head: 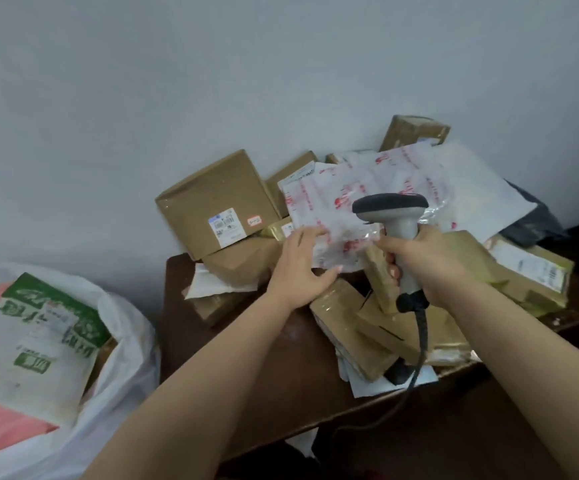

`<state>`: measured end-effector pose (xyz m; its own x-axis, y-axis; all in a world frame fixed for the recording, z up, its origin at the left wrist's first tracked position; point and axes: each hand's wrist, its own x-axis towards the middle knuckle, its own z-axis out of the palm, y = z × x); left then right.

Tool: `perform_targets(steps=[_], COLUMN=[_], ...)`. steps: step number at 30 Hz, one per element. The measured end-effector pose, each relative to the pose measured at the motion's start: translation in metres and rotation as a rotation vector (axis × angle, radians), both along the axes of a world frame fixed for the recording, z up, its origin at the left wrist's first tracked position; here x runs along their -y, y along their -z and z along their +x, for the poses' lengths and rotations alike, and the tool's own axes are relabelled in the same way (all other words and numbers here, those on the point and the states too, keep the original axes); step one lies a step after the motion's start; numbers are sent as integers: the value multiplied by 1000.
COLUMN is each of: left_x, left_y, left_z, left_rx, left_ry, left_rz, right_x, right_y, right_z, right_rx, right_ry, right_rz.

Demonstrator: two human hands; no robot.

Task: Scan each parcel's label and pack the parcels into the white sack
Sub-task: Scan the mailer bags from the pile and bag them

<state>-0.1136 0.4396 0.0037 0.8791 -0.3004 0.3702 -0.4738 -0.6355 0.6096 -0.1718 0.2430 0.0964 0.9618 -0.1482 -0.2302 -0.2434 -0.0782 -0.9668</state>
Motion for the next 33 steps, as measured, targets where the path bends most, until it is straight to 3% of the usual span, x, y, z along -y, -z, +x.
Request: perform_targets(steps=[5, 10, 15, 19, 24, 29, 33], left_x=[54, 72, 77, 76, 53, 25, 2], left_y=[10, 29, 31, 30, 13, -18, -32], left_z=[15, 26, 26, 23, 32, 27, 16], left_rx=[-12, 111, 128, 148, 152, -145, -431], left_ry=[424, 426, 371, 348, 273, 110, -56], left_rz=[345, 556, 558, 421, 137, -218, -642], right_x=[73, 122, 135, 134, 125, 100, 76], right_y=[16, 43, 60, 62, 41, 10, -7], right_z=[5, 11, 19, 26, 40, 48, 39], right_rx=[18, -53, -117, -138, -8, 131, 170], right_ry=[263, 460, 469, 459, 501, 501, 389], right_rz=[-67, -374, -361, -341, -283, -182, -57])
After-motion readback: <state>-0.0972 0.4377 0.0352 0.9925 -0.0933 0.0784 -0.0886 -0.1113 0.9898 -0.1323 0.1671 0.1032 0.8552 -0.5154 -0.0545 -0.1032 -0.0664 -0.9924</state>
